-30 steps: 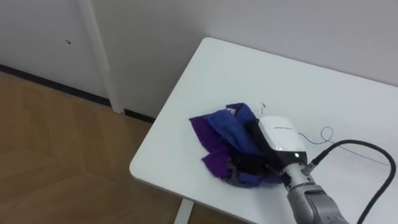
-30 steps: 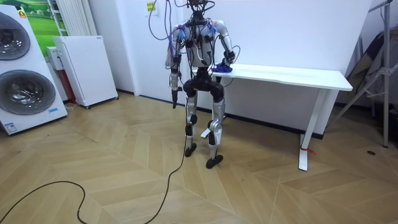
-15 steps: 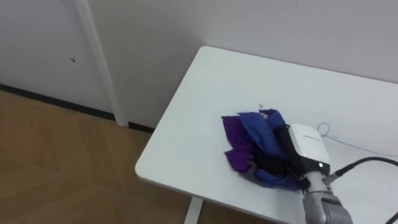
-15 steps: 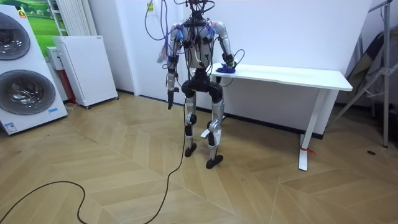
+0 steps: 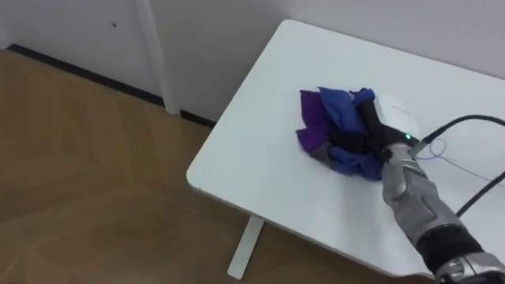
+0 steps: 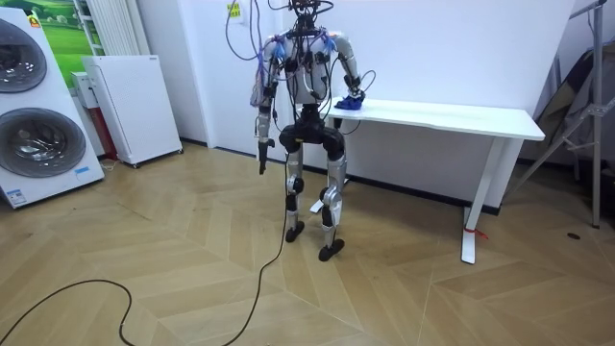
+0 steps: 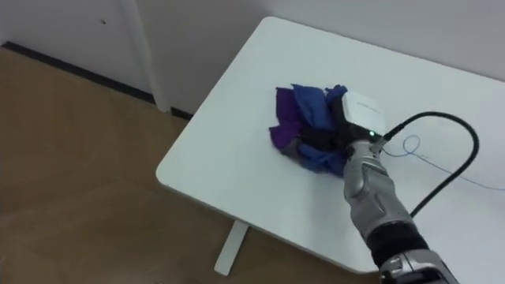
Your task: Wipe table
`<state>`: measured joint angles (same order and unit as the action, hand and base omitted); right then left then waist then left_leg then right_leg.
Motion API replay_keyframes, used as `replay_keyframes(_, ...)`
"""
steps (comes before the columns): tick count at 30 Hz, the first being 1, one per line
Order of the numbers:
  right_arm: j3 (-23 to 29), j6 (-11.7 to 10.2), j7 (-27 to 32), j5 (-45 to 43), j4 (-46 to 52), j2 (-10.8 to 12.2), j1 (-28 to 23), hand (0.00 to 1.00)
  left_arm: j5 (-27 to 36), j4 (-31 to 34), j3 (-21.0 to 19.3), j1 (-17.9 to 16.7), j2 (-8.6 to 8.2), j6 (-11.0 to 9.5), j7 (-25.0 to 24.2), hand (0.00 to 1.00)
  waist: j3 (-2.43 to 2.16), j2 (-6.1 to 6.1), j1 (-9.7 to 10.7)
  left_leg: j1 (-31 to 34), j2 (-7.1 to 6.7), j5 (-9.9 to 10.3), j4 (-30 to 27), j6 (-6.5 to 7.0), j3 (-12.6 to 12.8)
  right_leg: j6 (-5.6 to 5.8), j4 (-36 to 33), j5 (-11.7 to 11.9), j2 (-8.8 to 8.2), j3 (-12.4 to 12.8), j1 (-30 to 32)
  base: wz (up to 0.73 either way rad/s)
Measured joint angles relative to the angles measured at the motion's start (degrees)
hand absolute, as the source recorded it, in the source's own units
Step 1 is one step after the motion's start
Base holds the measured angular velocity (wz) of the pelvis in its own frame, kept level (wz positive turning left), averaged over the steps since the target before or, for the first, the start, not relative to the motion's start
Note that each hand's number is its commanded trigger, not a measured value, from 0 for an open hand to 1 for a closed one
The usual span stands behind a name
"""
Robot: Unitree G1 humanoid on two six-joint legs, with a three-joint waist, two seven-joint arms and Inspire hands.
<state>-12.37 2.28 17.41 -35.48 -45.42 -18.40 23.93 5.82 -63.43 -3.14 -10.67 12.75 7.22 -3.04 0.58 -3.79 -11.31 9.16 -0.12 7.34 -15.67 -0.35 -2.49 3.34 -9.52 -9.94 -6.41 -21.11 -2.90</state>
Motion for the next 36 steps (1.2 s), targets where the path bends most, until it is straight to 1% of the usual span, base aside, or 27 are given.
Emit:
replay_keyframes(2, 2.6, -1.38, 0.56, 3.27, -1.04, -0.89, -1.3, 1.0, 0.96, 0.06, -0.45, -0.49, 0.86, -0.13, -0.03, 0.0, -0.1, 0.17, 0.58, -0.15, -0.24, 0.02, 0.13, 0.04, -0.05, 0.05, -0.08, -0.03, -0.23, -0.34, -0.39, 0.18)
replay_keyframes(3, 3.42, -1.65, 0.74, 3.59, -0.92, -1.17, -2.04, 1.0, 0.77, 0.3, -0.85, -0.74, 0.99, -0.14, -0.08, 0.0, -0.14, 0.21, 0.79, -0.21, -0.3, 0.02, 0.22, 0.05, -0.04, 0.06, -0.11, -0.04, -0.31, -0.37, -0.5, 0.19)
replay_keyframes(5, 7.9, -2.95, 1.26, 3.8, -1.53, -1.72, -5.61, 1.0, 0.17, 1.29, -2.85, -2.62, 1.61, -0.27, -0.19, 0.0, -0.18, 0.26, 1.61, -1.84, -0.63, 0.24, 0.74, 0.42, -0.04, 0.21, -0.05, -0.06, -0.62, -0.34, -2.0, 0.11)
replay_keyframes(6, 8.92, -3.37, 1.53, 3.99, -1.94, -1.81, -6.65, 1.0, 0.24, 1.27, -3.28, -3.09, 1.81, -0.27, -0.17, 0.0, -0.24, 0.29, 1.63, -2.47, -0.68, 0.31, 0.97, 0.49, -0.02, 0.27, -0.06, -0.02, -0.68, -0.34, -2.51, 0.0)
replay_keyframes(7, 10.54, -4.05, 2.44, 4.61, -2.76, -2.23, -8.77, 1.0, 0.28, 1.26, -4.25, -4.07, 2.17, -0.27, -0.11, 0.0, -0.35, 0.45, 1.83, -3.69, -0.78, 0.54, 1.2, 0.54, -0.01, 0.32, -0.1, 0.0, -0.77, -0.46, -3.61, 0.1)
replay_keyframes(8, 12.07, -4.39, 3.1, 5.19, -3.48, -2.59, -10.56, 1.0, 0.23, 1.46, -4.84, -4.59, 2.45, -0.26, 0.01, 0.0, -0.64, 0.35, 3.04, -4.21, -0.88, 0.84, 1.15, 0.77, -0.16, 0.46, -0.04, -0.09, -0.83, -1.0, -4.55, 0.17)
replay_keyframes(9, 12.8, -4.6, 3.36, 5.54, -3.48, -2.88, -11.59, 1.0, 0.24, 1.49, -4.92, -4.87, 2.56, -0.25, 0.03, 0.0, -0.82, 0.26, 3.62, -4.25, -0.98, 0.87, 1.08, 0.81, -0.33, 0.55, -0.1, -0.14, -0.92, -1.15, -4.72, 0.21)
replay_keyframes(10, 14.34, -5.25, 3.99, 6.52, -3.57, -3.61, -13.45, 1.0, 0.26, 1.49, -4.97, -5.08, 2.6, -0.23, 0.07, 0.0, -0.85, 0.2, 4.54, -4.39, -1.16, 0.96, 0.86, 0.96, -0.57, 0.61, -0.05, -0.18, -0.99, -1.11, -5.08, 0.08)
replay_keyframes(11, 16.38, -5.92, 4.81, 7.33, -4.05, -4.08, -15.28, 1.0, 0.3, 1.48, -5.07, -5.43, 2.55, -0.22, 0.08, 0.0, -0.87, 0.23, 4.93, -4.98, -1.26, 1.01, 0.92, 1.01, -0.46, 0.64, -0.09, -0.19, -1.12, -0.87, -5.5, 0.0)
replay_keyframes(13, 19.26, -6.48, 6.09, 9.12, -5.96, -4.34, -17.14, 1.0, 0.3, 1.49, -5.6, -5.68, 2.55, -0.23, 0.16, 0.0, -1.01, 0.24, 5.37, -6.0, -1.29, 1.21, 0.95, 1.13, -0.02, 0.75, -0.1, -0.26, -1.29, -0.73, -6.33, -0.13)
replay_keyframes(14, 20.92, -6.55, 6.52, 9.62, -7.05, -4.39, -17.92, 1.0, 0.25, 1.51, -6.12, -5.73, 2.52, -0.26, 0.18, 0.0, -1.19, 0.22, 6.17, -6.43, -1.37, 1.44, 0.83, 1.18, 0.01, 0.91, -0.09, -0.36, -1.4, -0.94, -6.98, -0.09)
replay_keyframes(15, 21.7, -6.55, 6.65, 9.92, -7.57, -4.39, -18.26, 1.0, 0.21, 1.5, -6.44, -5.81, 2.45, -0.26, 0.18, 0.0, -1.22, 0.29, 6.54, -6.68, -1.39, 1.6, 0.8, 1.25, 0.02, 0.99, -0.13, -0.41, -1.43, -0.92, -7.32, -0.08)
replay_keyframes(16, 23.23, -6.55, 7.05, 10.73, -8.2, -4.42, -19.46, 1.0, 0.21, 1.5, -7.05, -5.85, 2.28, -0.26, 0.17, 0.0, -1.48, 0.44, 6.82, -7.08, -1.42, 1.94, 0.39, 1.22, 0.05, 1.11, -0.13, -0.47, -1.45, -0.96, -7.82, -0.08)
replay_keyframes(17, 24.65, -6.57, 7.27, 11.51, -8.45, -4.45, -20.47, 1.0, 0.04, 1.52, -7.66, -5.94, 2.08, -0.23, 0.15, 0.0, -1.55, 0.6, 7.22, -7.42, -1.45, 2.46, -0.24, 1.29, 0.08, 1.37, -0.15, -0.63, -1.45, -0.86, -8.41, -0.11)
replay_keyframes(19, 25.93, -6.7, 8.19, 12.92, -8.45, -4.47, -22.03, 1.0, -0.31, 1.8, -7.84, -6.35, 1.9, -0.2, 0.18, 0.0, -1.72, 0.88, 8.02, -7.81, -1.44, 2.79, -0.63, 1.22, 0.17, 1.49, -0.09, -0.71, -1.47, -0.82, -8.91, -0.06)
replay_keyframes(22, 27.11, -6.79, 10.15, 14.08, -8.42, -4.45, -23.49, 1.0, -0.32, 2.75, -7.8, -7.21, 1.84, -0.08, 0.21, 0.0, -1.95, 1.27, 8.1, -7.96, -1.36, 2.95, -1.1, 1.03, 0.57, 1.8, -0.05, -0.91, -1.46, -0.27, -9.16, -0.08)
replay_keyframes(25, 26.87, -6.5, 11.02, 12.85, -8.33, -4.47, -23.7, 1.0, -0.37, 3.18, -7.64, -7.53, 1.65, -0.09, 0.23, 0.0, -1.94, 1.52, 7.81, -8.1, -1.35, 2.63, -1.13, 0.93, 0.57, 1.81, -0.01, -1.01, -1.45, -0.07, -9.29, 0.0)
replay_keyframes(27, 26.12, -5.56, 11.27, 12.64, -8.08, -4.27, -23.37, 1.0, -0.58, 3.17, -7.06, -7.88, 1.47, -0.08, 0.41, 0.0, -1.85, 1.7, 7.37, -8.98, -1.35, 2.61, -1.03, 0.92, 0.67, 1.8, -0.02, -1.1, -1.45, 0.15, -10.04, -0.07)
replay_keyframes(28, 25.49, -4.22, 11.47, 12.16, -7.3, -4.17, -23.02, 1.0, -1.37, 3.14, -6.47, -8.04, 1.2, 0.18, 0.62, 0.0, -1.76, 1.72, 6.67, -9.1, -1.3, 2.65, -1.13, 0.91, 1.06, 1.74, 0.1, -1.53, -1.47, 0.6, -10.11, -0.11)
replay_keyframes(29, 24.52, -2.5, 11.53, 11.35, -5.82, -4.18, -22.76, 1.0, -1.48, 3.04, -5.66, -7.7, 0.91, 0.86, 1.09, 0.0, -1.46, 1.44, 6.09, -9.07, -1.12, 2.6, -1.15, 0.85, 1.33, 2.01, 0.11, -1.95, -1.4, 0.88, -9.76, -0.16)
replay_keyframes(30, 23.85, -1.12, 11.46, 10.83, -4.68, -3.79, -22.6, 1.0, -1.49, 3.04, -5.17, -7.52, 0.75, 1.19, 1.32, 0.0, -1.69, 2.0, 5.52, -8.91, -0.87, 2.59, -1.2, 0.81, 1.71, 2.08, -0.07, -2.12, -1.3, 1.28, -9.37, -0.34)
replay_keyframes(31, 21.89, 1.6, 11.12, 8.62, -1.99, -3.78, -22.52, 1.0, -1.87, 3.08, -4.25, -7.25, 0.47, 1.41, 1.34, 0.0, -1.6, 2.02, 4.02, -8.6, -0.21, 2.64, -1.23, 0.63, 2.77, 1.93, -0.32, -2.15, -0.99, 2.38, -8.17, -0.49)
replay_keyframes(32, 19.95, 3.63, 9.87, 5.47, 1.37, -3.07, -22.34, 1.0, -2.38, 3.06, -4.24, -6.81, 0.1, 1.66, 1.34, 0.0, -1.31, 2.02, 3.11, -8.28, 0.38, 2.54, -1.06, 0.4, 3.66, 1.62, -0.32, -1.94, -0.56, 3.31, -7.28, -0.48)
replay_keyframes(33, 18.73, 4.43, 9.18, 3.64, 3.05, -2.24, -21.99, 1.0, -2.66, 3.06, -4.05, -6.63, 0.03, 1.76, 1.33, 0.0, -1.26, 2.03, 2.96, -7.87, 0.61, 2.45, -1.0, 0.23, 3.79, 1.48, -0.32, -1.85, -0.32, 3.58, -6.87, -0.28)
replay_keyframes(34, 15.57, 6.27, 7.84, 0.18, 6.54, -1.05, -21.02, 1.0, -2.85, 3.03, -3.29, -6.23, -0.02, 2.07, 1.31, 0.0, -1.12, 1.87, 2.74, -7.4, 0.93, 2.25, -0.83, -0.02, 3.96, 1.15, -0.35, -1.65, -0.02, 3.85, -5.98, -0.2)
replay_keyframes(35, 11.37, 7.83, 5.85, -2.69, 9.99, 0.06, -19.77, 1.0, -2.86, 2.69, -3.03, -5.42, -0.16, 2.34, 1.24, 0.0, -1.0, 1.85, 1.82, -7.28, 1.29, 2.09, -0.36, -0.18, 4.51, 0.71, -0.31, -1.38, 0.2, 4.15, -5.35, -0.2)
replay_keyframes(36, 9.15, 8.21, 4.68, -4.03, 10.97, 0.54, -18.7, 1.0, -2.93, 2.69, -2.86, -5.09, -0.19, 2.54, 1.2, 0.0, -0.98, 1.86, 1.23, -7.2, 1.48, 1.97, -0.18, -0.15, 4.75, 0.35, -0.29, -1.16, 0.35, 4.42, -5.11, -0.12)
